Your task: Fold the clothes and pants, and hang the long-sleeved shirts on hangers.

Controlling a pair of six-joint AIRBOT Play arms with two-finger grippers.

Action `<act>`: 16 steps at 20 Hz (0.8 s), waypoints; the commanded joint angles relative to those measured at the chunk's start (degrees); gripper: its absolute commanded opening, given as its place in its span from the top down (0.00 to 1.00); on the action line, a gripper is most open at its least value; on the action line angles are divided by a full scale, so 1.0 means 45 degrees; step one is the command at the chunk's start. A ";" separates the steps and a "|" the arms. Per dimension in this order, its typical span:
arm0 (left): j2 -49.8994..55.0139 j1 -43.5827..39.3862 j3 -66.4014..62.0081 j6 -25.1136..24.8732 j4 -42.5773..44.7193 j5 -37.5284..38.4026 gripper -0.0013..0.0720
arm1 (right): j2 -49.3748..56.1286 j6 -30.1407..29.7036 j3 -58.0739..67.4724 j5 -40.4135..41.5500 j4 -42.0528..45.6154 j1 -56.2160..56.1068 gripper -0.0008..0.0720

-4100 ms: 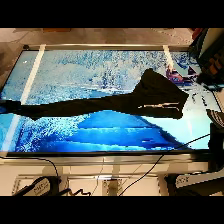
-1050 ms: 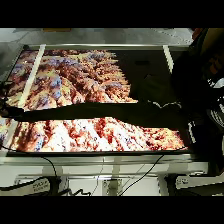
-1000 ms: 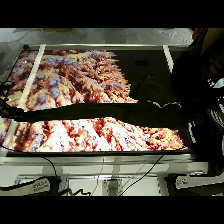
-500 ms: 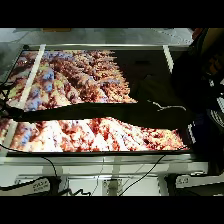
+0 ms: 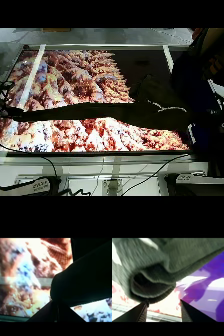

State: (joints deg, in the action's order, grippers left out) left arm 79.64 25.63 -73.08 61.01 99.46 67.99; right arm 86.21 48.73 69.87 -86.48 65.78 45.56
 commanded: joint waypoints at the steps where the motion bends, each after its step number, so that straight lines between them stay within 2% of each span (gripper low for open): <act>1: 0.0015 0.0000 0.0005 0.0000 0.0000 -0.0019 0.96 | -0.0092 -0.2361 -0.1710 0.0257 -0.0330 0.0311 0.34; 4: 0.0015 -0.0010 0.0005 0.0005 -0.0010 -0.0010 0.96 | -0.0092 -0.4328 -0.2317 0.1103 0.0141 -0.0525 0.32; 6: 0.0015 -0.0015 0.0005 0.0010 -0.0015 -0.0005 0.96 | -0.0097 -0.4425 -0.2312 0.2181 0.1253 -0.1239 0.31; 7: 0.0015 -0.0015 0.0005 0.0010 -0.0019 -0.0005 0.96 | -0.0092 -0.4430 -0.2312 0.2657 0.1681 -0.1593 0.26; 8: 0.0015 -0.0015 0.0005 0.0010 -0.0087 -0.0005 0.96 | -0.0097 -0.4444 -0.2312 0.2914 0.1778 -0.1885 0.26; 10: 0.0015 -0.0015 0.0005 0.0010 -0.0189 -0.0005 0.96 | -0.0097 -0.5367 -0.2312 0.3002 0.2098 -0.2448 0.27; 11: 0.0015 -0.0015 0.0005 0.0010 -0.0209 -0.0005 0.96 | -0.0102 -0.5425 -0.2312 0.3128 0.2492 -0.2676 0.31; 12: 0.0015 -0.0015 0.0005 0.0010 -0.0209 -0.0005 0.96 | -0.0102 -0.5401 -0.2312 0.3249 0.2535 -0.2783 0.39; 15: 0.0015 -0.0019 0.0005 0.0015 -0.0257 -0.0010 0.96 | -0.0073 -0.5260 -0.2317 0.3347 0.1763 -0.2783 0.41; 16: 0.0015 -0.0039 0.0005 0.0015 -0.0253 -0.0005 0.96 | -0.0049 -0.4969 -0.2317 0.3337 0.1433 -0.2783 0.48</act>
State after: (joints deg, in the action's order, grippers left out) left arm 79.68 25.56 -73.08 61.04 98.59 67.96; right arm 85.84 25.89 59.51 -72.69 74.30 33.80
